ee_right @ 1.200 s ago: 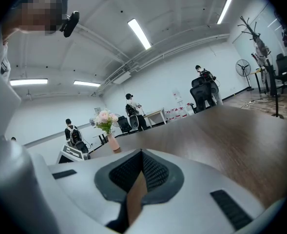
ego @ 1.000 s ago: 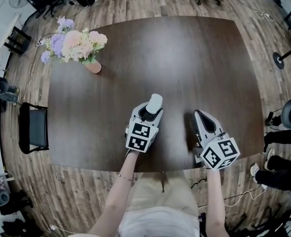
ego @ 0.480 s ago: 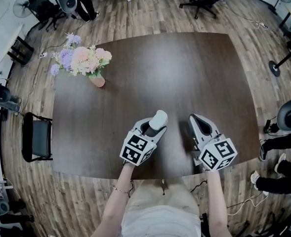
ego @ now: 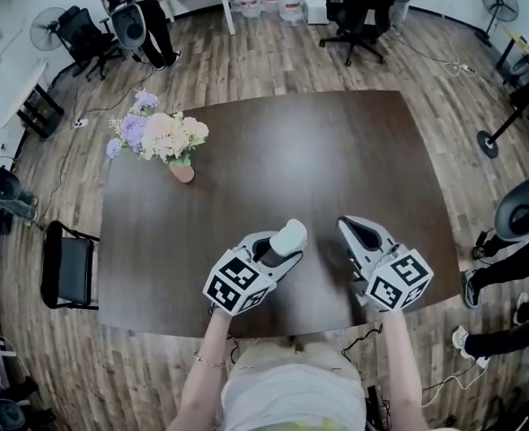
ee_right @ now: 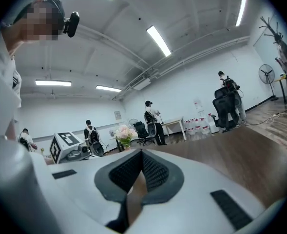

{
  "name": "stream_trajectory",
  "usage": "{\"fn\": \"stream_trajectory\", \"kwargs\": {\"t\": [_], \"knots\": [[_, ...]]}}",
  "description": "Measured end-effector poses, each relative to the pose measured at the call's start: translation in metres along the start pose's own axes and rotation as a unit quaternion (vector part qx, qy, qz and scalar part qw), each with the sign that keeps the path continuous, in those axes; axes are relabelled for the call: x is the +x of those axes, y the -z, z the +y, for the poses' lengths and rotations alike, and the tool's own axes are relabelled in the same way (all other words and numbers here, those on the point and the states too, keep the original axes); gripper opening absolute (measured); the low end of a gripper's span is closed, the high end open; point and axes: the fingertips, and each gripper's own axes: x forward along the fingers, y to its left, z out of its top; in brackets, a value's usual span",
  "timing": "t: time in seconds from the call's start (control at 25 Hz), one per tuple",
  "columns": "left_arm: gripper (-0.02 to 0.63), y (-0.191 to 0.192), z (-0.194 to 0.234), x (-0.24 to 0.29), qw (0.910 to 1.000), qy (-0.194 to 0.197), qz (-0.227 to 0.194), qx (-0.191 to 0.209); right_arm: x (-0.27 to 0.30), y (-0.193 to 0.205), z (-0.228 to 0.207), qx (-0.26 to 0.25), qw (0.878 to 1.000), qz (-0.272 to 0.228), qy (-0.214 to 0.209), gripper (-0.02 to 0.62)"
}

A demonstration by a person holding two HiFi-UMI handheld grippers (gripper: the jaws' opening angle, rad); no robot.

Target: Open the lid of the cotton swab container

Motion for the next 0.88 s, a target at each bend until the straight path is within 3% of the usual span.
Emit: {"fn": "stream_trajectory", "kwargs": {"t": [0.44, 0.68, 0.76, 0.88], "knots": [[0.210, -0.041, -0.031, -0.031, 0.9974, 0.067, -0.014, 0.021, -0.003, -0.048, 0.046, -0.034, 0.990, 0.001, -0.136, 0.021], [0.210, -0.051, -0.046, -0.043, 0.9941, 0.100, -0.012, 0.039, -0.006, -0.060, 0.078, -0.039, 0.971, 0.022, -0.234, 0.030], [0.210, -0.055, -0.050, -0.046, 0.9932, 0.107, -0.013, 0.044, -0.007, -0.063, 0.087, -0.040, 0.964, 0.035, -0.260, 0.094], [0.210, -0.060, -0.056, -0.051, 0.9915, 0.118, -0.011, 0.052, -0.007, -0.066, 0.100, -0.044, 0.954, 0.052, -0.293, 0.140]]}}
